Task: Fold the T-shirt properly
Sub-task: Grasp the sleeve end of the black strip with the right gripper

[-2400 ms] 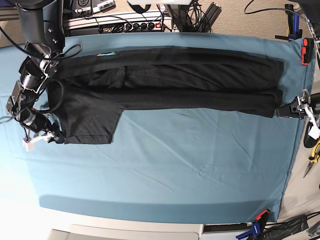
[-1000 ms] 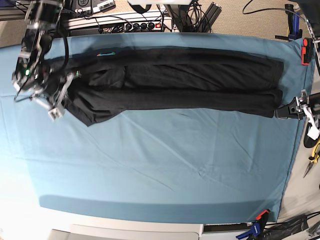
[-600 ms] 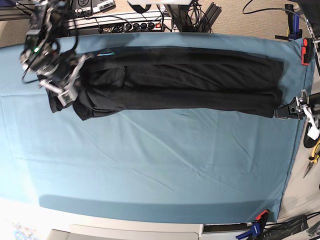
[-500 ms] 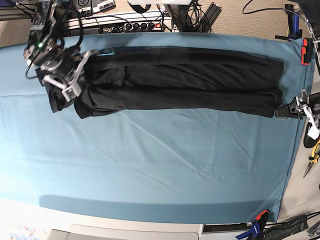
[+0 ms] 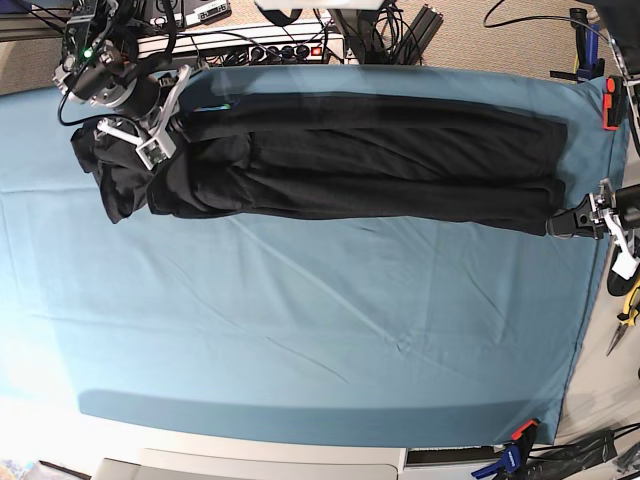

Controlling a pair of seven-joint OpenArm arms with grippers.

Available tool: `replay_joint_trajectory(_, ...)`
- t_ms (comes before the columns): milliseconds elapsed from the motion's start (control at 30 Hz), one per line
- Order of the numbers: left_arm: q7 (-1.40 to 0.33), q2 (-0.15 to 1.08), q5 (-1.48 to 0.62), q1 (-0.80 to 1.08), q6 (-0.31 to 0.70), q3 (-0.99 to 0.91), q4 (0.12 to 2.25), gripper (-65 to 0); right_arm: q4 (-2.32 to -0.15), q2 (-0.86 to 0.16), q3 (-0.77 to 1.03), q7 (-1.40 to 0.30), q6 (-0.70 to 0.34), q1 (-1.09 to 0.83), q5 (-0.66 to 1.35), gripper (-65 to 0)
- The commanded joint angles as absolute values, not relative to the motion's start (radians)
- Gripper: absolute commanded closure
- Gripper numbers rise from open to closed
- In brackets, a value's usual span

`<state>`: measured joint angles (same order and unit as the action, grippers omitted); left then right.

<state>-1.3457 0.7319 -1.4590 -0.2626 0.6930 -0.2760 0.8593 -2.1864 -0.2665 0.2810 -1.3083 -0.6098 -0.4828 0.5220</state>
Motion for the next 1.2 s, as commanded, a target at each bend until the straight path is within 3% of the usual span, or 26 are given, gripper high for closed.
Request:
replay_joint_trajectory(0, -1.335, 0.759, -1.484, -0.282, 0.698, -0.282, 0.873, -30.9, -2.205, -0.277, 0.288, -1.295, -0.609, -0.482, 0.530, 0.0)
replay_joint_trajectory(67, -1.335, 0.759, -1.484, -0.282, 0.698, -0.282, 0.873, -30.9, -2.205, -0.277, 0.288, -1.279, -0.609, -0.482, 0.529, -1.2)
replay_joint_trajectory(167, -1.335, 0.760, -1.484, -0.282, 0.698, -0.282, 0.873, -30.9, -2.205, -0.276, 0.290, -1.201, -0.608, -0.482, 0.498, -24.7)
replay_joint_trajectory(200, -1.335, 0.760, -1.484, -0.282, 0.698, -0.282, 0.873, -30.9, -2.205, -0.276, 0.290, -1.167, -0.607, -0.479, 0.477, -28.4)
replay_joint_trajectory(433, -1.335, 0.760, -1.484, -0.282, 0.698, -0.282, 0.873, -30.9, -2.203, -0.176, 0.335, -1.066, -0.454, -0.348, 0.339, -28.9)
replay_joint_trajectory(633, -1.335, 0.760, -1.484, -0.282, 0.698, -0.282, 0.873, -30.9, -2.100, -0.040, 0.479, -1.063, -0.409, -0.263, 0.432, -28.9)
replay_joint_trajectory(900, -1.335, 0.760, -1.484, -0.282, 0.698, -0.282, 0.873, -30.9, -1.810, -0.049, 0.703, -1.092, -0.419, -0.123, 0.615, -29.0)
replay_joint_trajectory(1167, -1.335, 0.759, -1.484, -0.282, 0.698, -0.282, 0.873, -30.9, -1.595, -0.080, 0.712, -1.164, -0.482, -0.007, 0.710, -29.0)
